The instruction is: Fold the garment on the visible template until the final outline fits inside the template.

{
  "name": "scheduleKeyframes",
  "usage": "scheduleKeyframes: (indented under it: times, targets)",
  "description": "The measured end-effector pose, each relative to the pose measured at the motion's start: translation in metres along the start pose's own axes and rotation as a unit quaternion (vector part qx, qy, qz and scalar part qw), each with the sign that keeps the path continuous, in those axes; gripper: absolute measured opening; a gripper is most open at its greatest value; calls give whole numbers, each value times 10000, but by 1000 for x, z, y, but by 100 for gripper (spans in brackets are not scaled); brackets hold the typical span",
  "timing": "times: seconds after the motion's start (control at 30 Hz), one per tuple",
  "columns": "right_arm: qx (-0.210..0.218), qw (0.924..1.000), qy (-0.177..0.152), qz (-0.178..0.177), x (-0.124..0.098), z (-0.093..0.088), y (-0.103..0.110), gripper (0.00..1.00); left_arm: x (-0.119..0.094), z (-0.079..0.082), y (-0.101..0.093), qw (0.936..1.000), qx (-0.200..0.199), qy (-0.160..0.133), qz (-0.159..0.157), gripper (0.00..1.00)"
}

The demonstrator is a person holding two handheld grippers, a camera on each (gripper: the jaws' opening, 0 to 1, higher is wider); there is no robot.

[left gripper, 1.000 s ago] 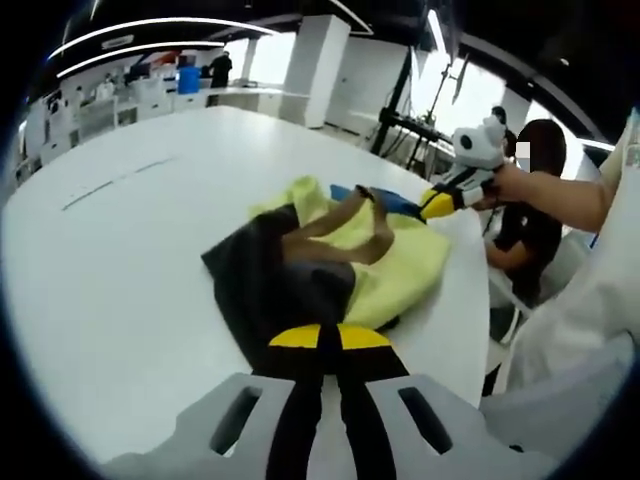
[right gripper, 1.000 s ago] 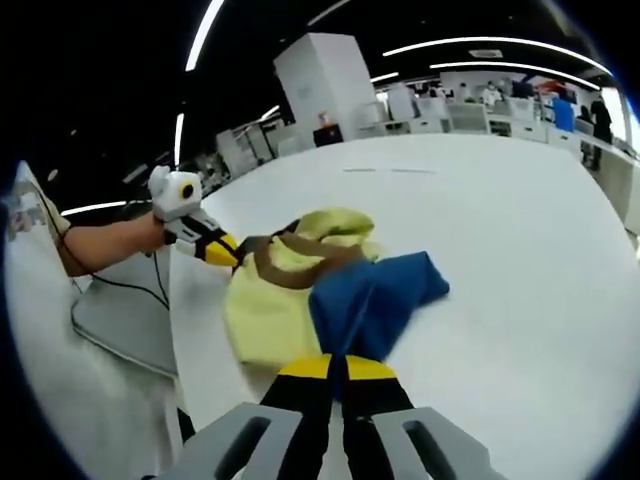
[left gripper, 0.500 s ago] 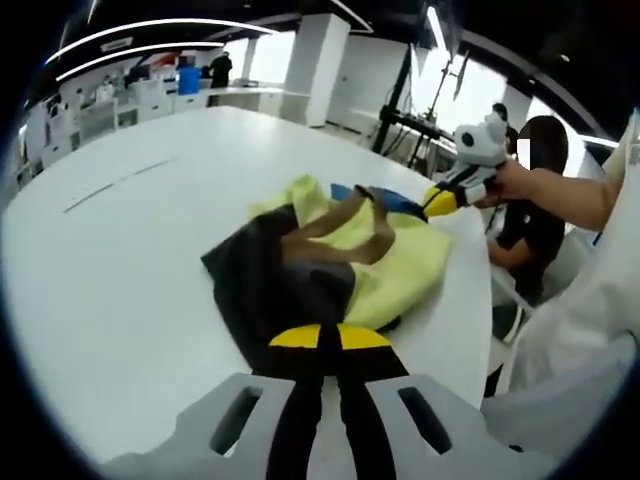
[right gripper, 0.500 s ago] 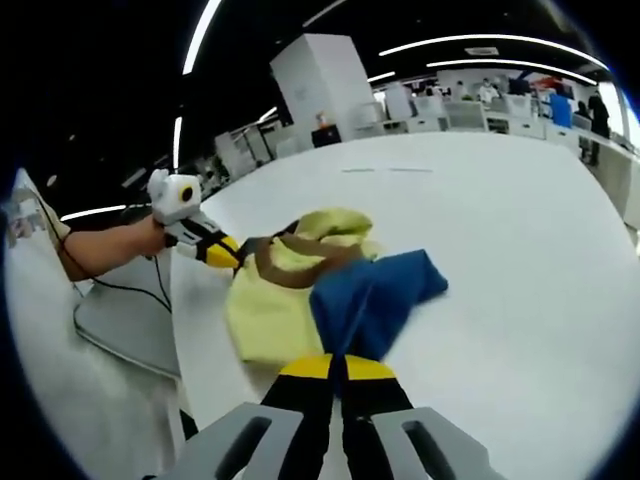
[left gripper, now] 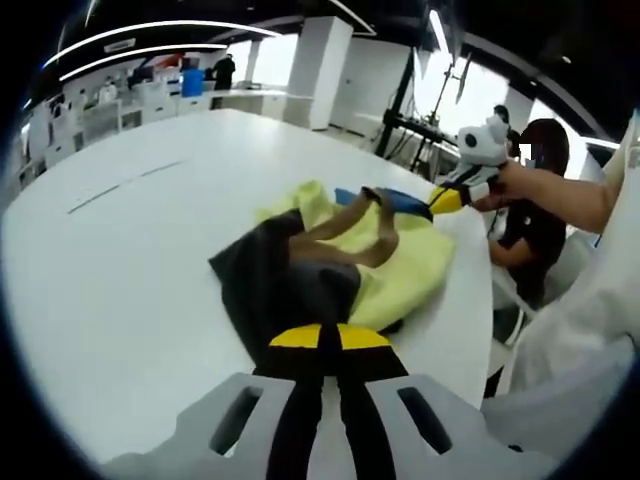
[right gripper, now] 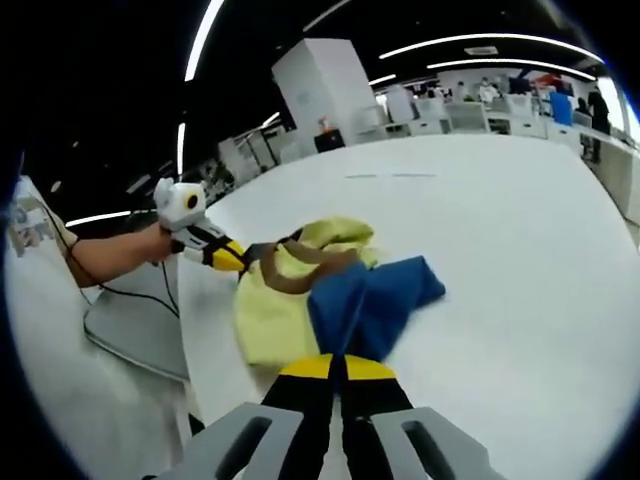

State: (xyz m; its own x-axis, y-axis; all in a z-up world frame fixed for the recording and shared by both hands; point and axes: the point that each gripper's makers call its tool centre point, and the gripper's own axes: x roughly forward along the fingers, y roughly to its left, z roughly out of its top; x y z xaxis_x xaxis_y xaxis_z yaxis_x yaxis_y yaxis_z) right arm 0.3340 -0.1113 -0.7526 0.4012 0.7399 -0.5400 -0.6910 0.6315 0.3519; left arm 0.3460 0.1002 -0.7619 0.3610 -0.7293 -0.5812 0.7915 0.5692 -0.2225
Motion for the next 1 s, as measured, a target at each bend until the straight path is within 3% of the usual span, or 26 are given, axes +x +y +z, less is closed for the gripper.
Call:
scheduleKeyframes:
  times: [0.57, 1.0]
  targets:
    - [60, 9994, 213, 258, -8, -5, 6, 0, -4, 0, 5, 10000, 37, 28, 22, 0]
    - [20, 9996, 223, 142, -4, -6, 6, 0, -6, 1, 4, 10000, 77, 24, 33, 0]
